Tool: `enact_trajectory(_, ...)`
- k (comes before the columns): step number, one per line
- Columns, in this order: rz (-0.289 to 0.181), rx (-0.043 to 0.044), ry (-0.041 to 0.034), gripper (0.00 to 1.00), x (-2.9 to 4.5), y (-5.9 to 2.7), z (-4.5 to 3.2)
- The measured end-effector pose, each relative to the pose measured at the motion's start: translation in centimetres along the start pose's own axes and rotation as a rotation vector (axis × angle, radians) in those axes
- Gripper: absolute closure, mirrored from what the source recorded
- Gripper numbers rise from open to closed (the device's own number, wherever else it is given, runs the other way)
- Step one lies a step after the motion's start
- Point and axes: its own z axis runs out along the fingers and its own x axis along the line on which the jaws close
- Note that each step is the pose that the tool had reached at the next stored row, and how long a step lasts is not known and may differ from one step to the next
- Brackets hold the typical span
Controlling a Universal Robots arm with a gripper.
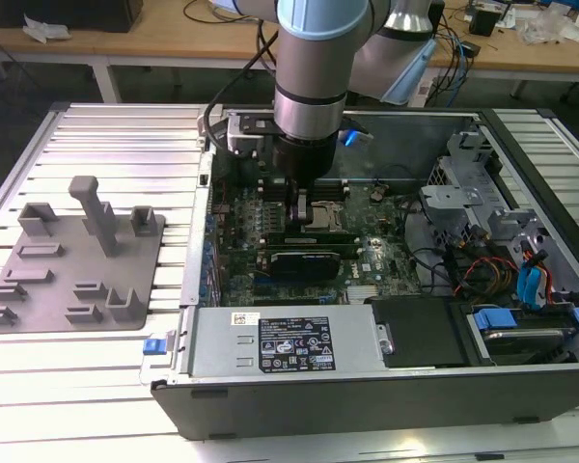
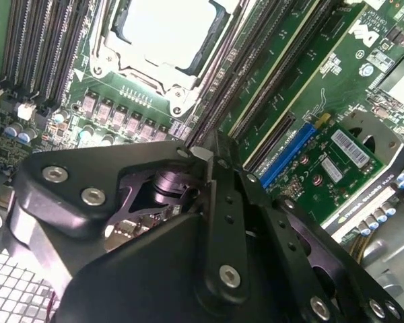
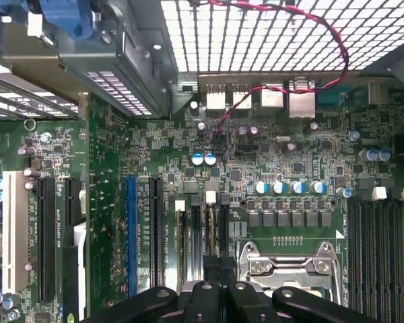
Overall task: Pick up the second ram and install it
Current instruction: 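Press down the second ram until it locks into place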
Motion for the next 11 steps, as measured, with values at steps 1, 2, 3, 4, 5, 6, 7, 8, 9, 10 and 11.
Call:
enact_trajectory(1, 0.000, -0.0001, 0.0000, 0.92, -0.01, -0.01, 0.10)
enact_trajectory(2, 0.000, -0.0002, 0.0002, 0.92, 0.00, -0.01, 0.22)
enact_trajectory(3, 0.000, -0.0002, 0.0003, 0.92, 0.00, -0.01, 0.22)
enact_trajectory(4, 0.000, -0.0001, 0.0002, 0.92, 0.00, -0.01, 0.23)
enact_trajectory(5, 0.000, -0.0001, -0.0001, 0.92, -0.01, -0.02, 0.29)
enact_trajectory(6, 0.000, 0.0006, 0.0004, 0.92, 0.00, -0.02, 0.40)
enact_trajectory(7, 0.000, 0.0009, 0.0004, 0.92, 0.00, -0.02, 0.41)
enact_trajectory(8, 0.000, 0.0011, 0.0000, 0.92, -0.01, -0.02, 0.43)
enact_trajectory(9, 0.000, 0.0011, 0.0000, 0.92, -0.01, -0.02, 0.44)
enact_trajectory(10, 0.000, 0.0012, -0.0003, 0.92, -0.02, -0.03, 0.55)
enact_trajectory(11, 0.000, 0.0012, 0.0000, 0.92, -0.01, -0.03, 0.55)
